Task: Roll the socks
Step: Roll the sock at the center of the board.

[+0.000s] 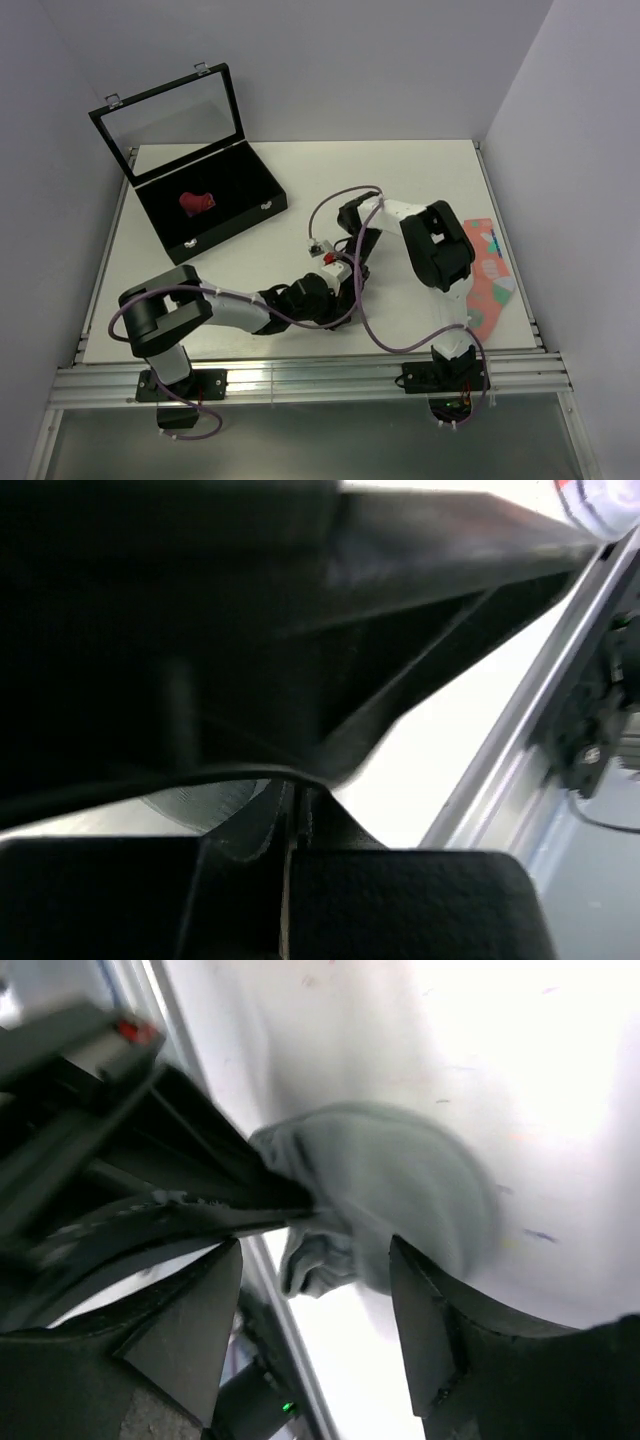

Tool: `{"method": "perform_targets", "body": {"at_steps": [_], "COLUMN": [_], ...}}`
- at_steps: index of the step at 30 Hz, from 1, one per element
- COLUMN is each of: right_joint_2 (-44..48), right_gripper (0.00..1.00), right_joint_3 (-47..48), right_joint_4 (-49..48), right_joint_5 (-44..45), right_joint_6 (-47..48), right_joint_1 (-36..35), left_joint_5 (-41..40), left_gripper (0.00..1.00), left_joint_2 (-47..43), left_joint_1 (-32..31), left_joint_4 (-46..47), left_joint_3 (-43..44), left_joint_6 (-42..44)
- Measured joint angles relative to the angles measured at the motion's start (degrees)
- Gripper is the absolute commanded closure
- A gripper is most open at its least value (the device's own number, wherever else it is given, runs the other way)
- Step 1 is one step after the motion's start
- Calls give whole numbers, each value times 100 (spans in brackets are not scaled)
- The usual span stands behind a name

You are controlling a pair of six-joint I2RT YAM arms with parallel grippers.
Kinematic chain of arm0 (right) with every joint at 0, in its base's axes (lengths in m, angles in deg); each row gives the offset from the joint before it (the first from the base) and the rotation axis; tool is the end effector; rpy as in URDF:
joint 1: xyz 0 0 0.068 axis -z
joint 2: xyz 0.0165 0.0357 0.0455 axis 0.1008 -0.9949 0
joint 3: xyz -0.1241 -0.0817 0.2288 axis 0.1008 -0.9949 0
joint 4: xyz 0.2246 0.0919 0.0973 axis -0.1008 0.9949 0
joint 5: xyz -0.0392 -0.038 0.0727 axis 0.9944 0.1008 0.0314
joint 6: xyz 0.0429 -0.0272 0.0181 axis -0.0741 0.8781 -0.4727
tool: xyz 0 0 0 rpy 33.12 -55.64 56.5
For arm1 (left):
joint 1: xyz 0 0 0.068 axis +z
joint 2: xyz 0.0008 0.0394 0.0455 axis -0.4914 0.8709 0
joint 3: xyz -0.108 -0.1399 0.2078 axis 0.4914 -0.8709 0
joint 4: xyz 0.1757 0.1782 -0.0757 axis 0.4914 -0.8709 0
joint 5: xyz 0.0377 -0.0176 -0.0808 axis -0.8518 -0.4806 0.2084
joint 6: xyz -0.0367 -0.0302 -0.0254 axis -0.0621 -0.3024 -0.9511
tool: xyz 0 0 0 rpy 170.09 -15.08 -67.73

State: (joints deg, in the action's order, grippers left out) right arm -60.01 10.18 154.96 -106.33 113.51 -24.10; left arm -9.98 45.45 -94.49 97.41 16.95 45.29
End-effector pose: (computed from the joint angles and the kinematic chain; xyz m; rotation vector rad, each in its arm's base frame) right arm 0.2806 0.1901 0.1354 1.4472 -2.2118 -1.1438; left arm 0.1335 -0.2919 0.1342 0.6504 2.2580 -1.0198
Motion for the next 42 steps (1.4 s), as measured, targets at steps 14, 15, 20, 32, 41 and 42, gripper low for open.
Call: {"method": "perform_targets", "body": {"at_steps": [14,15,20,32,41,42], "right_joint_2": [1408,1589,2159,4636,6393,6553], "right_gripper": [28,28,30,39,39,39], "right_joint_3": [-588,-638,-929,-2883,-3856,-3923], "right_joint_4": [-1773,-1856,-2243,-3136,-3303,-3239], "right_joint_5": [1182,1305,1808,1952,1399,1305], "right_joint_6": [-1178,-1224,-1340,-581,481,608], "right_joint_1": [739,815,896,1067,1064,1047], "left_joint_5": [876,927,1126,1956,3099,3213], "left_gripper": [100,100,100,100,100,100], "left_joint_2": [179,188,267,955,1733,1799], "left_joint_1": [433,457,527,597,997,1036], "left_joint_4": [-553,-577,-588,-2238,-3637,-3711], "left_joint_3": [317,321,334,1749,2855,2922], "left_joint_6": [-1091,-1158,-1412,-1366,-1344,-1381]}}
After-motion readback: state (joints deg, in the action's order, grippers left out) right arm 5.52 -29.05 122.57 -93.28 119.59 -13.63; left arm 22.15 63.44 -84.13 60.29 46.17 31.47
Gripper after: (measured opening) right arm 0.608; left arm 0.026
